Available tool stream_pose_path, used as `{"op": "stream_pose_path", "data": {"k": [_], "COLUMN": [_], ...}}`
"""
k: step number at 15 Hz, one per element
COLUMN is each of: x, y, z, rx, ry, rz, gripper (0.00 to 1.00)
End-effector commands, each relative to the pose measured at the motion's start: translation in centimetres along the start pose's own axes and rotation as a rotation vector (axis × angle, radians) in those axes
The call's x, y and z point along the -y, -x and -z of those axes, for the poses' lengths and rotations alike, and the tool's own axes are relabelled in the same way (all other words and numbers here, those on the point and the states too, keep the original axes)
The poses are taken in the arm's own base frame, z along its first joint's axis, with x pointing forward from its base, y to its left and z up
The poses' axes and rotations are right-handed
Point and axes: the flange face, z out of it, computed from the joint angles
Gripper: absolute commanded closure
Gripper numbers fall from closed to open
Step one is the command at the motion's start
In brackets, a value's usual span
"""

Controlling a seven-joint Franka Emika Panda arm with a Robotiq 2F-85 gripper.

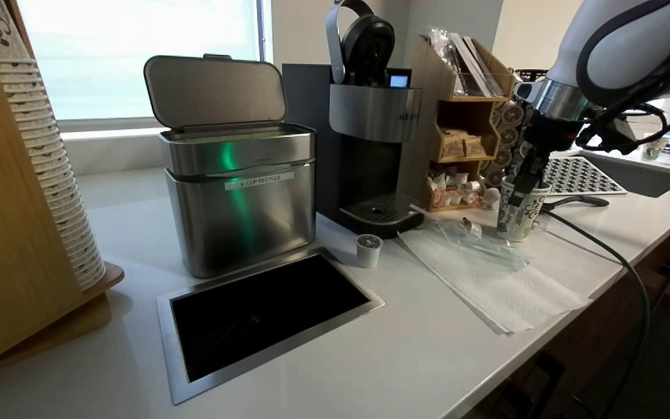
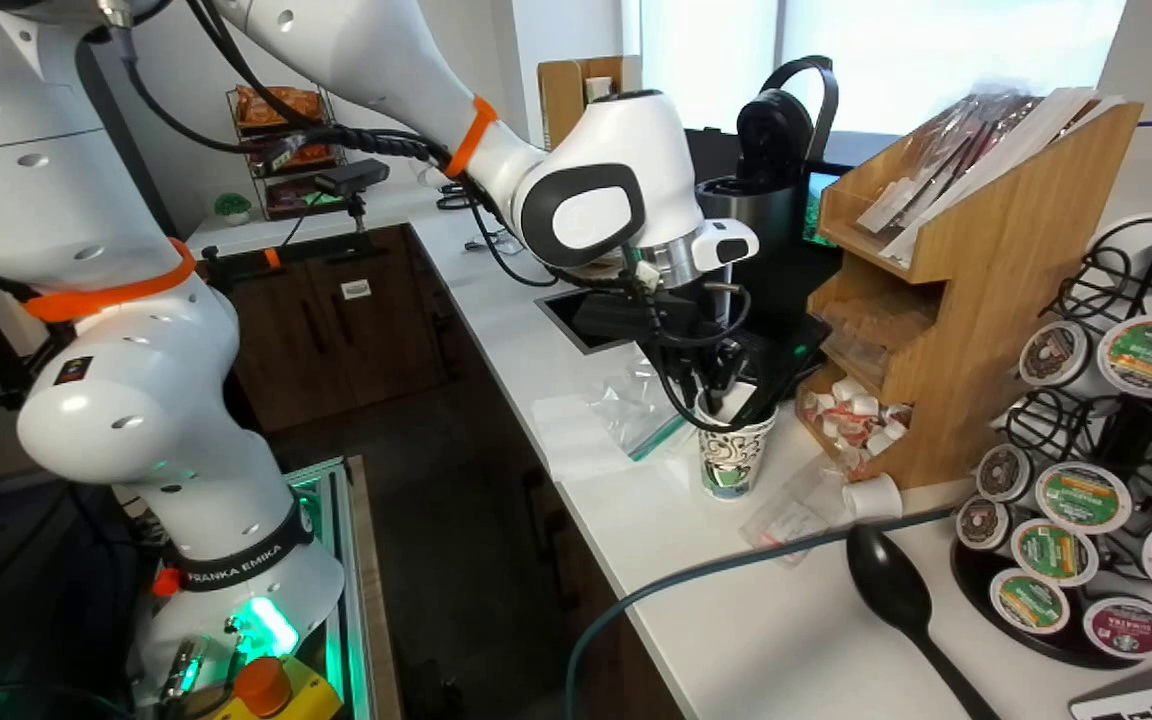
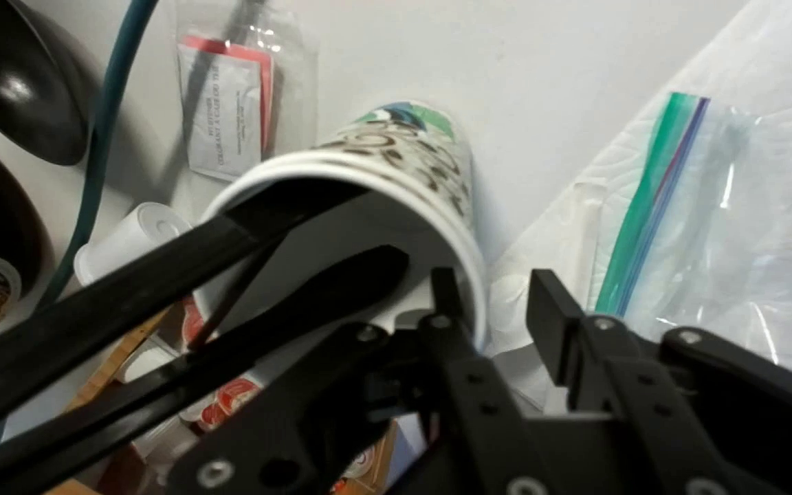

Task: Place the two coffee cups upright.

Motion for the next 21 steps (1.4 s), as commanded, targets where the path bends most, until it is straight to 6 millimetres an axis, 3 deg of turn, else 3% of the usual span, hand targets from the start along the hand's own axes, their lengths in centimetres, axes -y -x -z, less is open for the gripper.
{"op": "stream_pose_path", "data": {"k": [1,10,11,15,21], "x": [0.4,0.79,0.78,0.66,0.56], "y": [0.5,0.38,0.39,0.44,0.43], "z": [-0.16,0.06,0.09,0.14,0.28], "rx": [0.015,0.032,0.031,0.036,0.036], "ry": [-0.02,0.029,0.03,0.033,0.039], "rz": [0.008,0.039,0.038,0.034,0.036], "gripper": [0.99,0.99,0.72,0.49,0.02]}}
